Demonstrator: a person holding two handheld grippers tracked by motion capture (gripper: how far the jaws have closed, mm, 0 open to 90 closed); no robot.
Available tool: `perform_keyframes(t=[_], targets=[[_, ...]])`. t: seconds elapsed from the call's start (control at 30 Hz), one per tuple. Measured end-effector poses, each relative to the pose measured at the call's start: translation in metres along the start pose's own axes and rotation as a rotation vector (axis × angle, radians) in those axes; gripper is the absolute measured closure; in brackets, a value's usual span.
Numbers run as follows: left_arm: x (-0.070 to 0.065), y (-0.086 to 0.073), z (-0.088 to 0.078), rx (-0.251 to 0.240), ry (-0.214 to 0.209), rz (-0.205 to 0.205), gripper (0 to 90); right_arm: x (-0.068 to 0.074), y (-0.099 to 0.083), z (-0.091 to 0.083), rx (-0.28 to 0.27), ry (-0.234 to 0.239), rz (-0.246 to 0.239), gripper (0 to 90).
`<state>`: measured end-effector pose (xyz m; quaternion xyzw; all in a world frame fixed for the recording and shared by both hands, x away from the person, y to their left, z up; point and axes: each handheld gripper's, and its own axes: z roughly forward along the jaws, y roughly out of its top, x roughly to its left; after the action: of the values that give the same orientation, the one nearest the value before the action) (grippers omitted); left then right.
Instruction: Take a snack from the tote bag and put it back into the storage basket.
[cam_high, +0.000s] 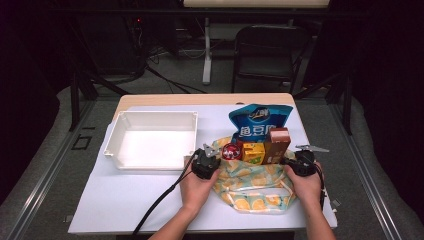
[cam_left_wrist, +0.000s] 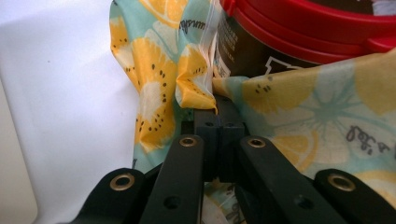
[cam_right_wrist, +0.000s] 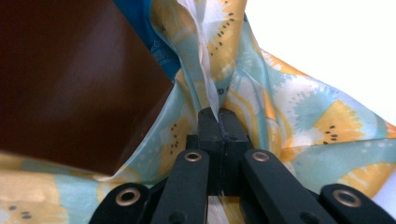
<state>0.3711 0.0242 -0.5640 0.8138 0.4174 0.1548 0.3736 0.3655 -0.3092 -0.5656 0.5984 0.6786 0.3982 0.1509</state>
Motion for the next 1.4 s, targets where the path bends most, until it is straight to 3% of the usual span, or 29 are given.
perform_keyframes(t=[0.07,0.13,0.2,0.23,0.27,0.33,0.37,0.4,0.43,0.5,0.57,0.6,0.7,0.77,0.8,0.87,0.93,0.97,1.0,1.07,1.1,1.13,1.17,1.2,1.27,1.33,1.4], targets=[[0.001,-0.001,-0.003,-0.019,-0.005,-0.007,89.2,0.002,-0.001,0.0,-0.01,-0.004,0.001,89.7],[0.004,-0.003,-0.011,-0.05,-0.024,-0.036,83.4,0.005,-0.001,-0.004,-0.009,-0.018,-0.041,80.9],[0.006,-0.005,-0.02,-0.087,-0.027,-0.056,76.2,0.011,-0.004,-0.016,-0.08,-0.002,-0.071,72.0],[0.006,-0.005,-0.029,-0.119,-0.039,-0.062,75.2,0.01,-0.003,-0.024,-0.069,-0.012,-0.099,70.5],[0.006,-0.005,-0.029,-0.119,-0.039,-0.062,73.9,0.012,-0.003,-0.029,-0.108,-0.006,-0.082,68.6],[0.005,-0.002,-0.046,-0.176,-0.043,-0.06,72.2,0.014,-0.001,-0.041,-0.18,-0.005,-0.059,65.4],[0.005,-0.002,-0.046,-0.176,-0.043,-0.06,70.9,0.014,-0.001,-0.041,-0.18,-0.005,-0.059,65.4],[0.004,0.001,-0.054,-0.212,-0.051,-0.067,70.9,0.014,0.002,-0.048,-0.193,-0.016,-0.069,64.2],[0.004,0.003,-0.059,-0.233,-0.058,-0.068,69.6,0.017,0.005,-0.054,-0.238,-0.013,-0.057,63.1],[0.0,0.01,-0.071,-0.287,-0.091,-0.054,67.7,0.023,0.007,-0.063,-0.273,-0.025,-0.062,61.3],[-0.004,0.016,-0.076,-0.308,-0.148,-0.046,65.1,0.029,0.004,-0.069,-0.295,-0.017,-0.087,62.0],[-0.008,0.02,-0.073,-0.307,-0.178,-0.044,63.4,0.034,0.0,-0.073,-0.309,-0.01,-0.11,67.5],[-0.013,0.021,-0.063,-0.278,-0.196,-0.045,62.2,0.039,-0.001,-0.075,-0.317,-0.003,-0.131,75.0],[-0.017,0.017,-0.054,-0.244,-0.196,-0.06,62.2,0.04,-0.002,-0.073,-0.308,-0.001,-0.119,79.6],[-0.021,0.012,-0.047,-0.213,-0.188,-0.055,62.3,0.039,-0.005,-0.066,-0.271,-0.004,-0.102,81.8],[-0.023,0.009,-0.043,-0.199,-0.177,-0.05,62.6,0.038,-0.007,-0.062,-0.253,-0.002,-0.09,82.7],[-0.026,0.003,-0.038,-0.188,-0.144,-0.034,65.4,0.034,-0.011,-0.052,-0.2,-0.008,-0.07,83.3],[-0.027,0.0,-0.035,-0.165,-0.141,-0.027,68.3,0.033,-0.012,-0.049,-0.188,-0.006,-0.061,83.7],[-0.028,-0.003,-0.03,-0.137,-0.148,-0.011,79.6,0.03,-0.015,-0.043,-0.155,-0.001,-0.051,84.8],[-0.028,-0.005,-0.026,-0.119,-0.143,-0.002,86.7,0.029,-0.015,-0.042,-0.141,0.0,-0.056,85.3],[-0.028,-0.007,-0.02,-0.08,-0.149,-0.001,86.7,0.03,-0.016,-0.039,-0.148,0.008,-0.04,85.7],[-0.026,-0.009,-0.015,-0.048,-0.151,-0.007,90.0,0.029,-0.016,-0.039,-0.115,-0.001,-0.056,86.2],[-0.024,-0.01,-0.01,-0.019,-0.131,-0.018,90.0,0.028,-0.017,-0.038,-0.104,0.001,-0.059,86.6],[-0.022,-0.01,-0.008,0.01,-0.149,-0.029,90.0,0.027,-0.018,-0.036,-0.094,0.004,-0.053,86.9],[-0.021,-0.009,-0.008,0.026,-0.141,-0.037,90.0,0.024,-0.02,-0.031,-0.043,-0.003,-0.066,87.3],[-0.019,-0.009,-0.009,0.033,-0.125,-0.017,90.0,0.021,-0.025,-0.023,0.014,-0.014,-0.054,89.2],[-0.018,-0.011,-0.009,0.021,-0.123,-0.008,90.0,0.017,-0.025,-0.024,0.018,0.003,-0.023,89.7]])
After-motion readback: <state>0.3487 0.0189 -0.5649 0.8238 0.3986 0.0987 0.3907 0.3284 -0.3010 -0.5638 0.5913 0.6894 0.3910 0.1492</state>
